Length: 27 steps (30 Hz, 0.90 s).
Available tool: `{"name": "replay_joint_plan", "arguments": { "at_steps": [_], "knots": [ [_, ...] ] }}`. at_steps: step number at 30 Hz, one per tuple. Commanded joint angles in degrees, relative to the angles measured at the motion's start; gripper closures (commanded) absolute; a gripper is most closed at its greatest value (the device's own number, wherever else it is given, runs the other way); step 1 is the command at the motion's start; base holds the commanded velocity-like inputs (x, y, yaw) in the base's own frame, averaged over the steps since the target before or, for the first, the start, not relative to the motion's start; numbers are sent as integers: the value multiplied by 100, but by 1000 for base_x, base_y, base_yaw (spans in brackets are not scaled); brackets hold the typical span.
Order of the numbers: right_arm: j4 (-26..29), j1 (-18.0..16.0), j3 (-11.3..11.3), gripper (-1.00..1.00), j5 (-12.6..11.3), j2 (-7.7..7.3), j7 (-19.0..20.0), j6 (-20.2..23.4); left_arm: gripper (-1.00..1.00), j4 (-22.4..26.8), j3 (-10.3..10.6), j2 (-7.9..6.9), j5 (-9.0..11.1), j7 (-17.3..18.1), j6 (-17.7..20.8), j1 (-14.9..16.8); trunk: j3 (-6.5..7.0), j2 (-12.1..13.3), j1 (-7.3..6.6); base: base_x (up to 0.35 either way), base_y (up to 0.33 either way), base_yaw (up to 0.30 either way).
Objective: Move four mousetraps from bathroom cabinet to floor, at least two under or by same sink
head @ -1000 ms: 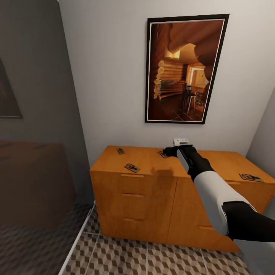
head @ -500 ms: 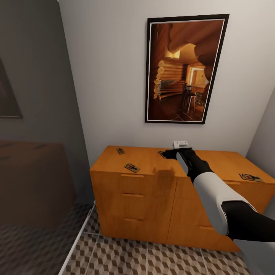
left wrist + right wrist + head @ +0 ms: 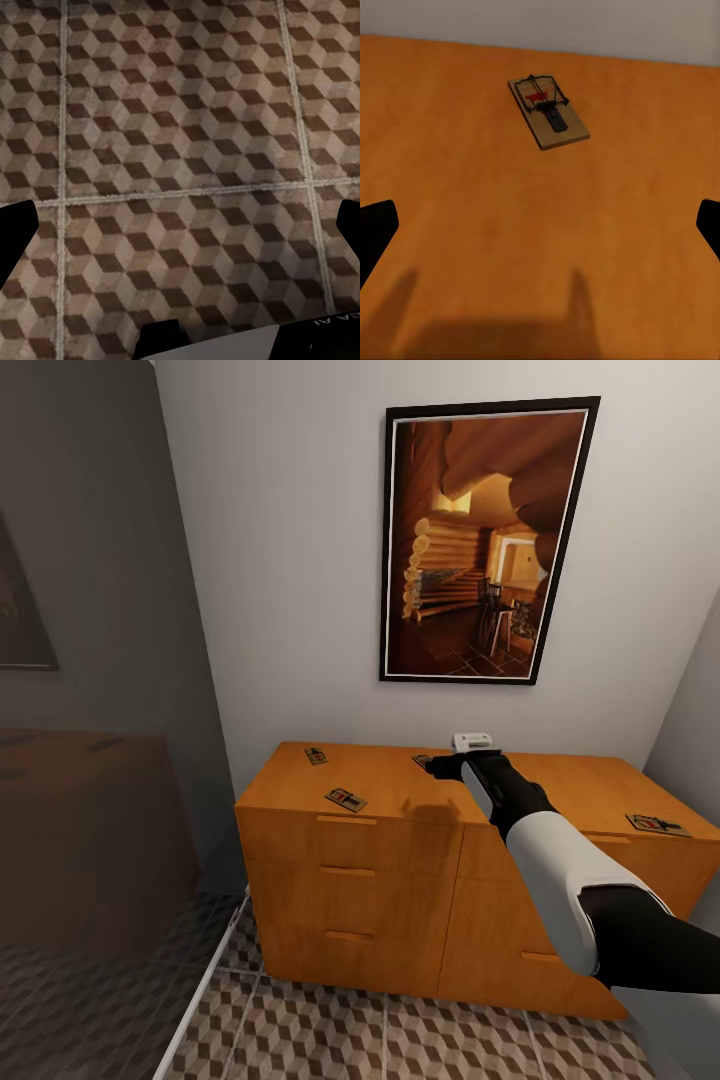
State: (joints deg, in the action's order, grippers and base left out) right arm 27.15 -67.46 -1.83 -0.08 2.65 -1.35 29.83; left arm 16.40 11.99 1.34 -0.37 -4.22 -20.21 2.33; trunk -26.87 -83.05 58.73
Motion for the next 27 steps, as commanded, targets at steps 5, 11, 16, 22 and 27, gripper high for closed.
{"name": "replay_joint_plan", "arguments": {
  "at_steps": [5, 11, 16, 22, 27],
  "knots": [
    [9, -4, -12, -100, 1, -9, 61, 31, -100, -5, 40, -2, -5, -44, -18, 4, -6, -3, 0, 0, 0, 0],
    [29, -3, -5, -100, 26, -142, 558, 31, -100, -5, 40, -2, -2, -44, -18, 4, -6, -3, 0, 0, 0, 0],
    [58, -3, -6, -100, 37, -292, 865, 31, -100, -5, 40, -2, -5, -44, -18, 4, -6, -3, 0, 0, 0, 0],
    [76, -3, -11, -100, 45, -436, 1003, 31, -100, -5, 40, -2, -4, -44, -18, 4, -6, -3, 0, 0, 0, 0],
    [77, -4, -17, -100, 44, -529, 1032, 31, -100, -5, 40, -2, -4, -44, -18, 4, -6, -3, 0, 0, 0, 0]
  ]
}}
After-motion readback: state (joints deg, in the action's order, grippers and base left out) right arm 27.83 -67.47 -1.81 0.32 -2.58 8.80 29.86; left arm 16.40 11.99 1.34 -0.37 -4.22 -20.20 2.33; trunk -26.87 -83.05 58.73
